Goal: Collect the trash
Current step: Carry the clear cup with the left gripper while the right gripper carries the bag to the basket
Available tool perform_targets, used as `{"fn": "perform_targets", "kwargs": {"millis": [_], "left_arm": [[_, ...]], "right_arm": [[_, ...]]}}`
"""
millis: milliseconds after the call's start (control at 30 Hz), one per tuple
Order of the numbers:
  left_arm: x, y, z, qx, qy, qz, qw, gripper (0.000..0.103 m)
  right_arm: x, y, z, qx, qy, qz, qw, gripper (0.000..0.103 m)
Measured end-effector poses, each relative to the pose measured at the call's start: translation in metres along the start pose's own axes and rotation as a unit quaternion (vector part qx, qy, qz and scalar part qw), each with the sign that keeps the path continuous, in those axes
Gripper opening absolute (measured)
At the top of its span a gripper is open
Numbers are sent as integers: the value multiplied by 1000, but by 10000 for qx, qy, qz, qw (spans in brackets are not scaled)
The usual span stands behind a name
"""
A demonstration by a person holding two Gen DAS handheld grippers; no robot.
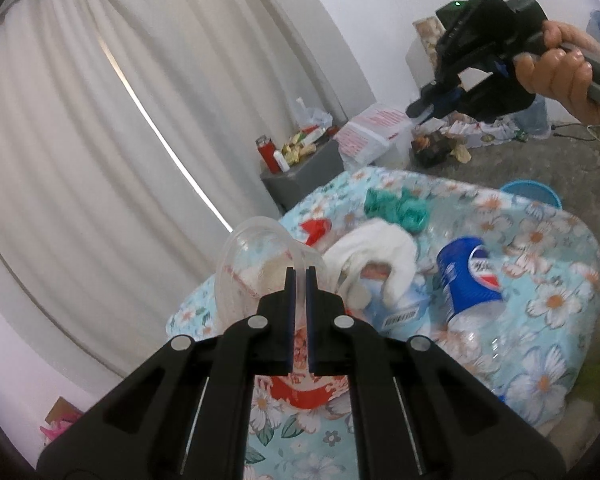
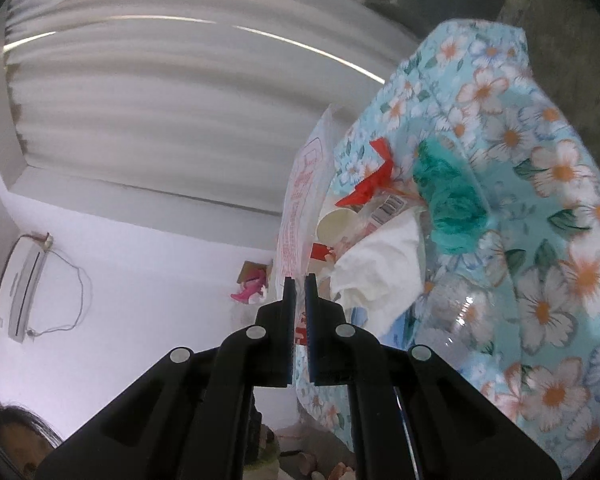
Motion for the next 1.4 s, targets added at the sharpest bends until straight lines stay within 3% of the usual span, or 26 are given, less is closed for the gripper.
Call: {"fn": "perform_targets", "kwargs": {"millis": [233,500,900,1100,1200,1300,1400], "left_arm": [[-50,-21,13,196,-149,567,9981,3],[-126,-23,52,975,-261,1282,9866,3],[-225,12,139,2024,76,1383,9695,3],[-283,50,206,2818,174,1221,9515,3],[-303,77,244,3339,128,929,9379,3],[-323,120,293,3931,-23,471,9183,3],[-331,156,339,4252,-84,21,9051,3]], "right_arm": [[8,-73,18,-189,147,614,9978,5],[17,-153,78,-425,787,1537,9841,5],[11,-241,161,-711,1397,2569,9536,5],[-2,-276,215,-502,1702,3089,9344,5],[-11,-289,246,-307,1905,3334,9228,5],[-23,-295,282,-109,2180,3467,9122,5],[-36,-294,316,1,2469,3471,9048,5]]}}
Point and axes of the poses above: each gripper's, at about its wrist camera, not at the fingertips, and y roughly the way its jaws point, z to its right, x to its underside, the point moved 10 cm from there along y, roughly the way its jaws point, and after that the axes turned 13 degrees about y, right-handed, at the moved point
